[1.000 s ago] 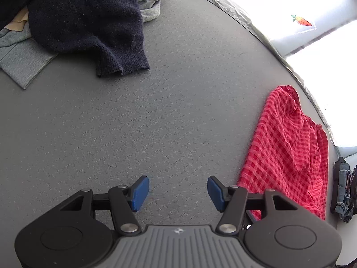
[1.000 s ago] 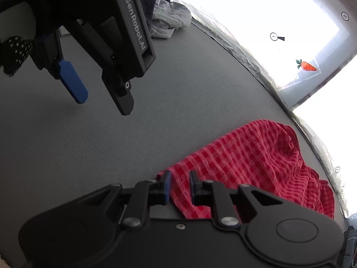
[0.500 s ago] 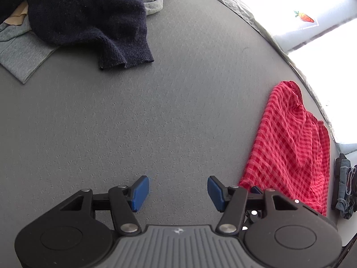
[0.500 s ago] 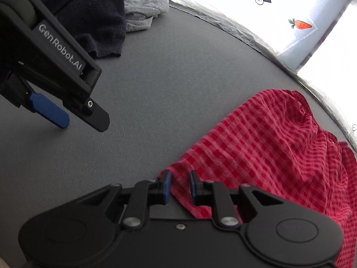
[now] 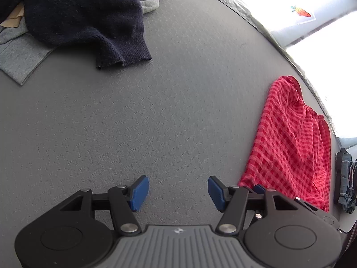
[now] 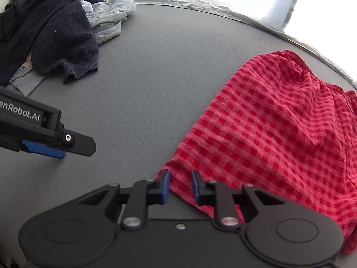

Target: Fold clothes

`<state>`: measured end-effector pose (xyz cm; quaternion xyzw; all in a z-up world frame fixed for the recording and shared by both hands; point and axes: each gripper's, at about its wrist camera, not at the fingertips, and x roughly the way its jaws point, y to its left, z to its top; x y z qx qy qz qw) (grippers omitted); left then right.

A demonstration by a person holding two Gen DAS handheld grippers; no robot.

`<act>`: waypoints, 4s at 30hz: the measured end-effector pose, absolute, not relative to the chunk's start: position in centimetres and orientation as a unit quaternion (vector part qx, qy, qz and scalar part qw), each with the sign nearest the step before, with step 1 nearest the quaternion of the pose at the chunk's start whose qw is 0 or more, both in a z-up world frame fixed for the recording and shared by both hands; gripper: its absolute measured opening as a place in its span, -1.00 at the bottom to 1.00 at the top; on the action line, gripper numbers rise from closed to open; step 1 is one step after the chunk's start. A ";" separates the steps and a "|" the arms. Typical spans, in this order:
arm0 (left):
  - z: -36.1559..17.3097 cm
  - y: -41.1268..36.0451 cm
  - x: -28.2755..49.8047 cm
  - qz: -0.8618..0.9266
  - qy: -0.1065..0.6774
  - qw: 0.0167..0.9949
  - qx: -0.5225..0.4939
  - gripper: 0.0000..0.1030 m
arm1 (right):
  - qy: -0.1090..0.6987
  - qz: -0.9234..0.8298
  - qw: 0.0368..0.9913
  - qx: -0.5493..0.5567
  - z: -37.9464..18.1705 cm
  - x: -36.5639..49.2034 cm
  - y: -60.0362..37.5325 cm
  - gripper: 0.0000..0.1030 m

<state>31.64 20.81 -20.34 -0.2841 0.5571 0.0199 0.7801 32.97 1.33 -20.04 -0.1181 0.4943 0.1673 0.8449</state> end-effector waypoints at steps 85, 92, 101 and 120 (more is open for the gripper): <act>-17.1 -9.4 28.4 0.110 0.536 0.802 -0.239 0.26 | 0.442 0.178 0.866 0.154 -14.6 37.0 -39.5 -0.94; -16.8 -9.9 28.3 0.116 0.538 0.803 -0.227 0.26 | 0.427 0.156 0.869 0.195 -14.4 38.1 -44.1 -0.94; -16.1 -11.5 29.2 0.079 0.549 0.811 -0.187 0.27 | 0.426 0.064 0.867 0.252 -15.7 37.1 -51.5 -0.94; -16.6 -13.1 30.7 -0.053 0.531 0.809 -0.247 0.27 | 0.469 -0.020 0.845 0.256 -20.1 35.5 -56.7 -0.09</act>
